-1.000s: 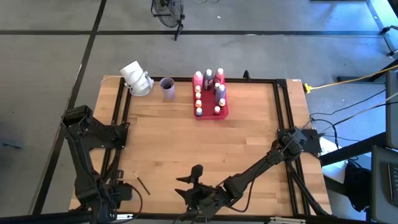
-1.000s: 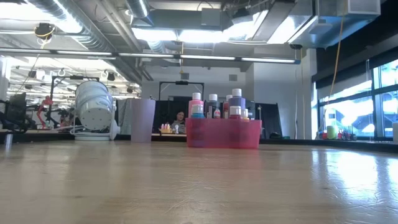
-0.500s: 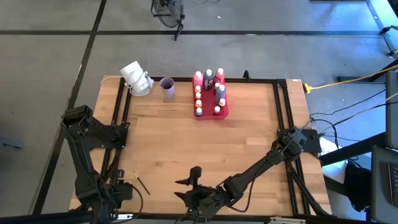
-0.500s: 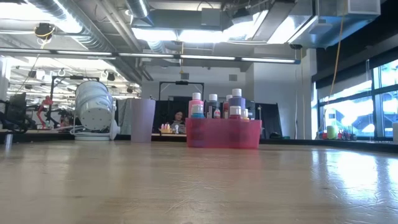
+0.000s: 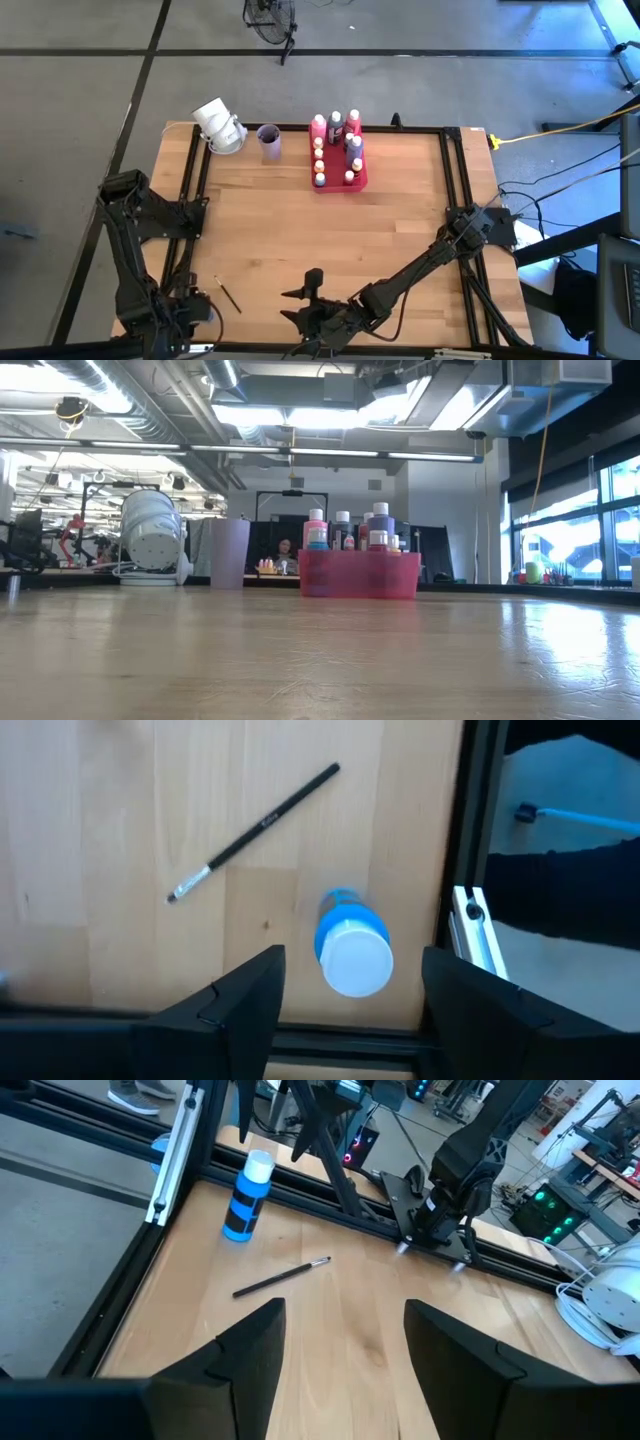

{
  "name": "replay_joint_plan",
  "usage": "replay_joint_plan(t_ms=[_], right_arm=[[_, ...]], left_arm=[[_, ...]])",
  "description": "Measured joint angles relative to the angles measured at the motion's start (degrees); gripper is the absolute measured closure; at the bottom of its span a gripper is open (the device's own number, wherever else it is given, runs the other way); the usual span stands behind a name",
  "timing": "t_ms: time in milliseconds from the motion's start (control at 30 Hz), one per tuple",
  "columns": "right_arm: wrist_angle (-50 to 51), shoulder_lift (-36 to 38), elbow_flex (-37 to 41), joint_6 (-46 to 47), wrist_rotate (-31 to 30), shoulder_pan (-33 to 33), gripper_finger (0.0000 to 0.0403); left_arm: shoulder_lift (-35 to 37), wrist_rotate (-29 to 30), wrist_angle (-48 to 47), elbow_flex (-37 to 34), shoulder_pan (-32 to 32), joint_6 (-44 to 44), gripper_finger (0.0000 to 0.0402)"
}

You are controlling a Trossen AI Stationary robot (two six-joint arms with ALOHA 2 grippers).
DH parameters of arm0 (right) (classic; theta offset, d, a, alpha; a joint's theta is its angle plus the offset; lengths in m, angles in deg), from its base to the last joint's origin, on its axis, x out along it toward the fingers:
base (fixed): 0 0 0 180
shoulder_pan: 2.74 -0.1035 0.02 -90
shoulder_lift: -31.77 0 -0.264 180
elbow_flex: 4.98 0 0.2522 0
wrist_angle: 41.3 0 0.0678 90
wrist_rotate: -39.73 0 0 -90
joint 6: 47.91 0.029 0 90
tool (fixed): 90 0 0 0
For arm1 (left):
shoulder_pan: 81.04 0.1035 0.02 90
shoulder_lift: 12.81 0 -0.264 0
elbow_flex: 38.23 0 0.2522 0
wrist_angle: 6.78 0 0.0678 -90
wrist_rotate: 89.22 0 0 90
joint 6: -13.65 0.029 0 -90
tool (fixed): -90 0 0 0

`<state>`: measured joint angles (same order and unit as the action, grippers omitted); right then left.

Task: Pick & Place Paint Supplies
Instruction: Put the blue paint bottle into the red bin

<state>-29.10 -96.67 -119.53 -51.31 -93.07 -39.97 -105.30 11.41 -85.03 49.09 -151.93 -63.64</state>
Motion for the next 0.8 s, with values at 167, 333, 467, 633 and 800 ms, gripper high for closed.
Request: replay_joint_plan(t_ms=[167,333,467,633,800], right_arm=[[0.00,0.00,0.00,0.07,0.00,0.00,0.0194],[0.00,0.00,0.00,0.13,0.00,0.00,0.0194],[0.00,0.00,0.00,0.15,0.00,0.00,0.0194],[0.00,0.00,0.00,0.15,0.02,0.00,0.0194],[0.00,0.00,0.00,0.15,0.02,0.00,0.0194]], left_arm=[[-0.22,-0.02,0.02,0.02,-0.07,2.90,0.0170],[-0.29,-1.25,0.06,-1.06,-0.07,2.94,0.0169],[-0.46,-1.61,0.18,-2.08,-0.07,2.98,0.0170],[-0.46,-1.50,1.32,-3.65,-0.07,2.98,0.0170],[-0.46,-2.00,5.15,-5.59,-0.07,3.05,0.0169]])
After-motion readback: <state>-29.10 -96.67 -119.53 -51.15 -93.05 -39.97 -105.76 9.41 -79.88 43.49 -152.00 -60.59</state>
